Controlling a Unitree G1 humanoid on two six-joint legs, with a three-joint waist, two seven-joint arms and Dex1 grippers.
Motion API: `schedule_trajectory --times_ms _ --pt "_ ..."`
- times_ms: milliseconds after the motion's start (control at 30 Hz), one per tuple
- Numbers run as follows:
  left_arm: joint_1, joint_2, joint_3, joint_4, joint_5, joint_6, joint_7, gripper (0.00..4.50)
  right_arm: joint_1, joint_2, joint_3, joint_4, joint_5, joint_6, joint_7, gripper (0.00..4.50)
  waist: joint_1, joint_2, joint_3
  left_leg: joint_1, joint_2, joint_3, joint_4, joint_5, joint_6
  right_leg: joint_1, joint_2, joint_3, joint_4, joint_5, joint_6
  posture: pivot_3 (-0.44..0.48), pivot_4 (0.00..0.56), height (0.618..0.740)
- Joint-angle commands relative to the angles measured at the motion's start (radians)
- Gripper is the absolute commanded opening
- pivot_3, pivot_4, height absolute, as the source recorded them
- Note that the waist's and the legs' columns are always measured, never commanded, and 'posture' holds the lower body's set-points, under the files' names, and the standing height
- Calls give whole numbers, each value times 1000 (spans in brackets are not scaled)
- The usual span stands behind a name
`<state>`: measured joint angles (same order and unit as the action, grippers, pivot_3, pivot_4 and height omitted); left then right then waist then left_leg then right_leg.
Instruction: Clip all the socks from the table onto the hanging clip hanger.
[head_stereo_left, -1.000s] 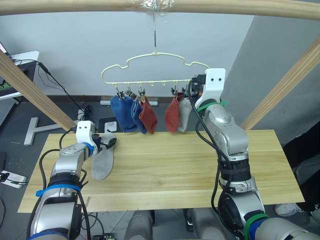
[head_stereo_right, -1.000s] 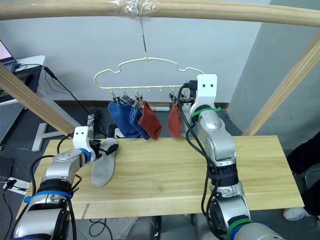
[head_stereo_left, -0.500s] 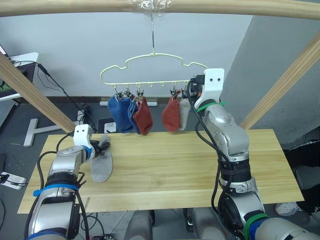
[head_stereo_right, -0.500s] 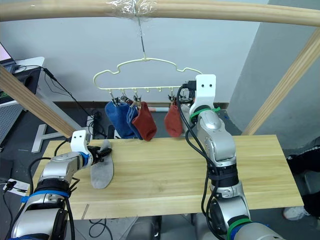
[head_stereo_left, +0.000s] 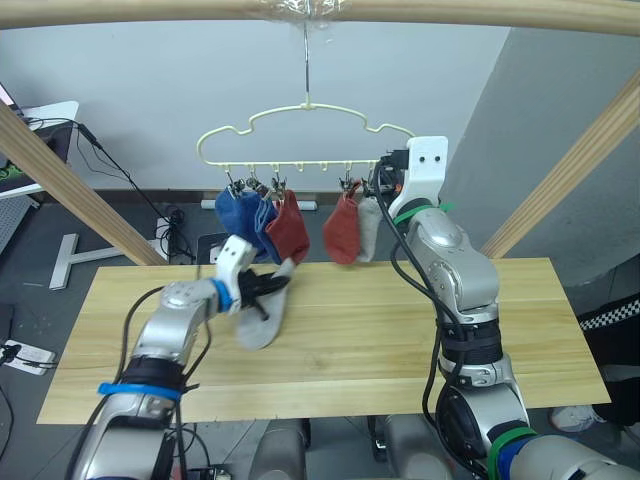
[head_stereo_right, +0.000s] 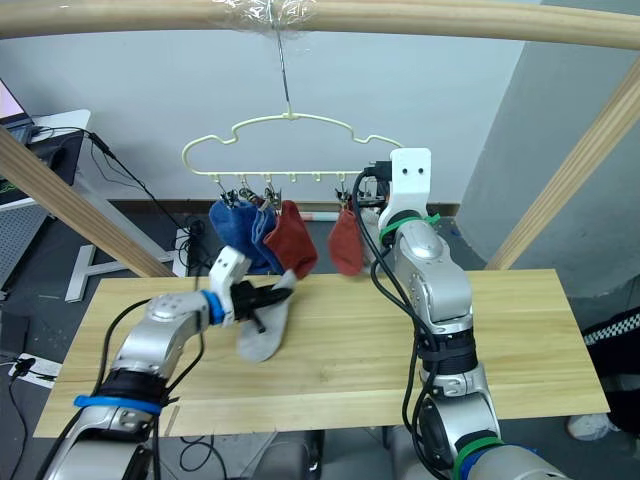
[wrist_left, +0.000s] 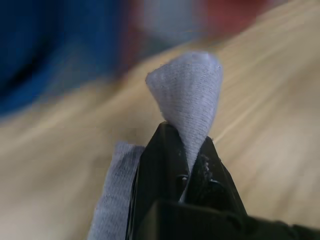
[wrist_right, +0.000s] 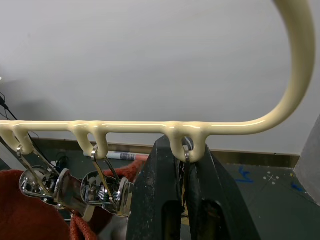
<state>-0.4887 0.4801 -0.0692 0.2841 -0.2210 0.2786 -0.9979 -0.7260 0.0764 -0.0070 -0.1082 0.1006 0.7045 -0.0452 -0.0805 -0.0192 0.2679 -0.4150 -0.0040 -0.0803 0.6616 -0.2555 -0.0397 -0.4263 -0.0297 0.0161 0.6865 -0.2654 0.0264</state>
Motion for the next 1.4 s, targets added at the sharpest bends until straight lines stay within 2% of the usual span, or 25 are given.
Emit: schedule_trajectory --times_ms 33,167,233,433,667,800,967,1400 --pt "-26 -26 -31 -128 -88 51 -92 22 -18 4 8 -41 4 -19 3 0 -6 0 0 0 0 0 0 0 0 0 0 0 -1 0 0 -69 294 720" --pt "-52 -68 -65 -212 -156 148 -125 22 -19 4 6 -45 3 -16 1 0 -9 0 0 0 1 1 -1 0 0 0 1 0 -2 0 0 -80 295 720" --pt "-69 -108 -79 -216 -158 155 -100 22 -18 5 6 -46 3 -14 1 0 -7 0 0 0 1 0 -1 0 0 0 2 0 -2 0 0 -80 295 720" --pt "-160 -271 -114 -22 28 -68 140 22 -24 8 5 -49 3 -9 -3 0 -3 0 1 0 0 1 1 0 0 1 5 1 -4 1 1 -85 292 720" --pt "-241 -419 -87 112 55 -119 297 22 -27 11 4 -54 4 -2 -5 0 -5 0 2 -1 0 1 0 0 1 1 5 0 -5 1 1 -94 300 720" --pt "-275 -470 -75 189 86 -154 392 22 -28 12 5 -58 4 5 -6 0 -5 -1 2 -1 0 1 0 0 1 1 5 0 -5 1 1 -103 307 720" --pt "-320 -486 -43 286 112 -223 476 22 -25 13 6 -69 3 14 -8 0 -7 -1 8 -1 0 2 0 0 1 1 6 0 -5 1 2 -117 314 720" --pt "-355 -467 -36 368 138 -255 476 22 -15 7 10 -94 -7 10 -10 0 -7 -2 23 -2 0 2 0 0 0 1 6 -1 -5 1 2 -133 316 720"
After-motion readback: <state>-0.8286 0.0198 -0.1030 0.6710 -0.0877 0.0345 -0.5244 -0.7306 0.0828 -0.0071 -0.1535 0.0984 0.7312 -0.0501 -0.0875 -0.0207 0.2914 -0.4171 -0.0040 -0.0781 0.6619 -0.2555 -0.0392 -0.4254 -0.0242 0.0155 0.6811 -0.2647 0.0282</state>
